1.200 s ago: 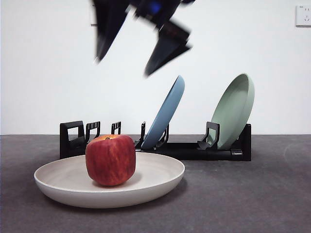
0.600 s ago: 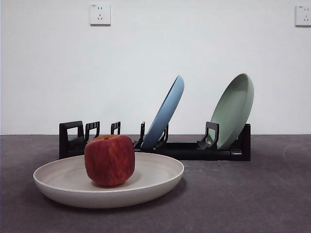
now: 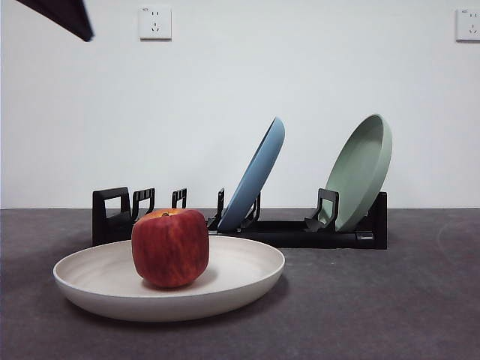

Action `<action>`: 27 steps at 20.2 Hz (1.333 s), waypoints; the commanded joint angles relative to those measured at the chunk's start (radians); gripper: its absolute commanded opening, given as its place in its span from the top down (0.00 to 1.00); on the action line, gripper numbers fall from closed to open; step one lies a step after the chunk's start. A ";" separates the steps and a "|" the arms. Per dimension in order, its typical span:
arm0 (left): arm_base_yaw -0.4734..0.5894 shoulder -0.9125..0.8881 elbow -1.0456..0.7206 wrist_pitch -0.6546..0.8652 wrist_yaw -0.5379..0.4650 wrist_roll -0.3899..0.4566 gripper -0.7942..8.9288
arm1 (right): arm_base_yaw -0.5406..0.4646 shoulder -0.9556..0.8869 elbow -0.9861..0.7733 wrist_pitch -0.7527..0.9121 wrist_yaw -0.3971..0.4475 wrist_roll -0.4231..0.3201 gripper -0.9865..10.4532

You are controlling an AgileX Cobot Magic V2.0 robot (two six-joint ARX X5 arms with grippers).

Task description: Take the yellow plate from the plate rack,put the plate on the table,take the apple from the table,put the apple in the plate

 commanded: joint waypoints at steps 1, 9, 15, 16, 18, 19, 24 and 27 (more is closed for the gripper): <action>0.032 -0.048 -0.013 0.015 0.006 -0.033 0.93 | 0.000 -0.062 -0.095 0.088 0.000 0.012 0.93; 0.039 -0.362 -0.366 0.291 -0.004 -0.084 0.93 | 0.003 -0.339 -0.564 0.471 0.066 0.109 0.93; 0.039 -0.551 -0.610 0.423 -0.003 -0.113 0.93 | 0.003 -0.528 -0.834 0.623 0.089 0.188 0.93; 0.039 -0.560 -0.612 0.423 -0.003 -0.113 0.93 | 0.004 -0.536 -0.839 0.618 0.098 0.192 0.93; 0.039 -0.568 -0.612 0.427 -0.001 -0.114 0.93 | 0.003 -0.539 -0.839 0.614 0.102 0.198 0.93; 0.038 -0.568 -0.612 0.426 -0.001 -0.118 0.93 | 0.003 -0.538 -0.839 0.614 0.102 0.211 0.93; 0.038 -0.557 -0.612 0.391 -0.003 -0.119 0.92 | 0.003 -0.530 -0.838 0.613 0.102 0.335 0.91; 0.038 -0.544 -0.612 0.377 -0.002 -0.119 0.92 | 0.003 -0.530 -0.838 0.610 0.102 0.332 0.91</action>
